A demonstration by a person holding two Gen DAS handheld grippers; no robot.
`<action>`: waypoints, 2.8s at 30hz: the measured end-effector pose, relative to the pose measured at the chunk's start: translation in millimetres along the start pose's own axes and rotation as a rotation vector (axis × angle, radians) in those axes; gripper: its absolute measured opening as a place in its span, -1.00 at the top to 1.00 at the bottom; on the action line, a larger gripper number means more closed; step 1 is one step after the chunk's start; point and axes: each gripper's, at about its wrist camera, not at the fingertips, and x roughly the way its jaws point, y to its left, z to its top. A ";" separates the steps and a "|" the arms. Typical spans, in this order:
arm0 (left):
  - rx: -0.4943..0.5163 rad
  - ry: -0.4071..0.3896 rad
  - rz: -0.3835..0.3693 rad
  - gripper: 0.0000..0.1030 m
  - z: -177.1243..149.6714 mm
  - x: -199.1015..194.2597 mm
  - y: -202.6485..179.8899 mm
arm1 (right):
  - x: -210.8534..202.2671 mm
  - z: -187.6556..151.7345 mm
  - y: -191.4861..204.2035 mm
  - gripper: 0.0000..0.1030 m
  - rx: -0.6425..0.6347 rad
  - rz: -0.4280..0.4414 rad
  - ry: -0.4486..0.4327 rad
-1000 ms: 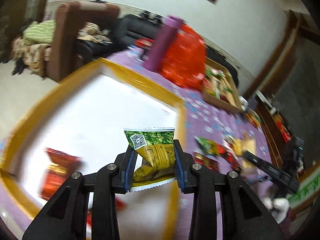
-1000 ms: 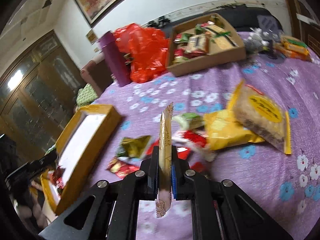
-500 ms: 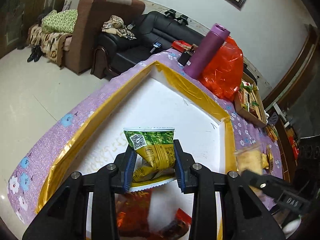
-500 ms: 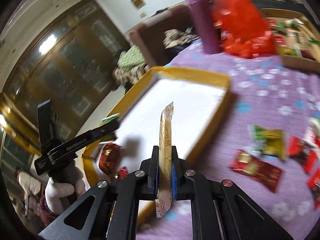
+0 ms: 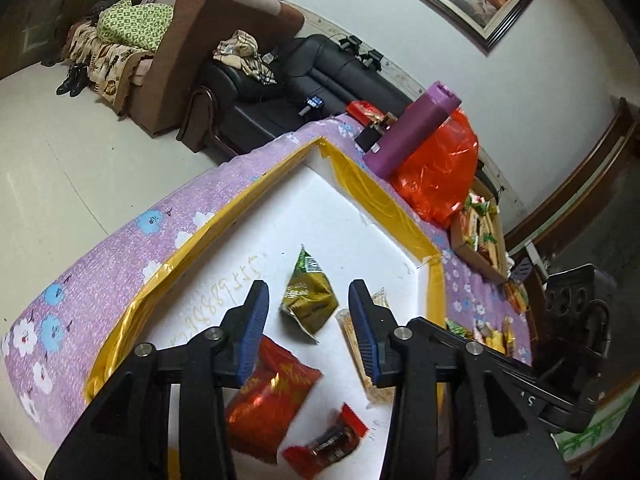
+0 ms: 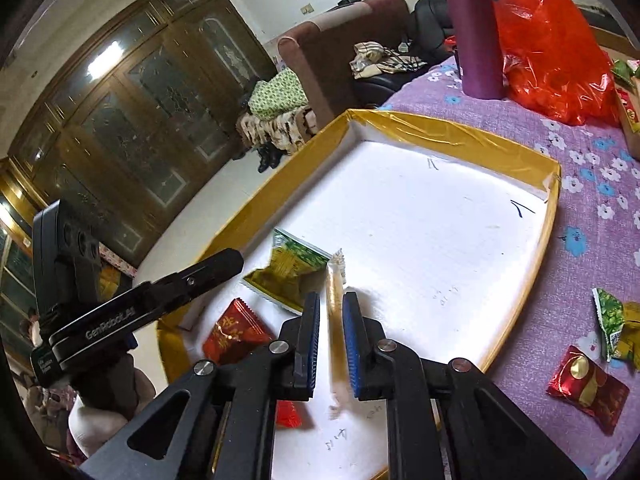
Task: Organize snacks
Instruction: 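Carry the chip bag and cracker stick into the white tray and open both tools, then grasp the red chocolate bar with the left tool while the right tool grasps a red candy, then carry both red candies into the white tray and open both tools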
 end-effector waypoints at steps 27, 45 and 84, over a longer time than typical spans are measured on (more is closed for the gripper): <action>0.228 0.075 -0.154 -0.08 -64.1 -24.1 -134.0 | -275.2 -109.2 -215.9 0.41 0.357 -0.419 -0.310; 0.441 0.286 -0.097 -0.08 -99.1 51.5 -206.1 | -151.4 -95.7 -213.6 0.30 0.203 -0.367 -0.094; 0.853 0.396 -0.078 0.56 -168.0 110.3 -256.2 | -163.1 -105.3 -221.3 0.59 0.228 -0.350 -0.136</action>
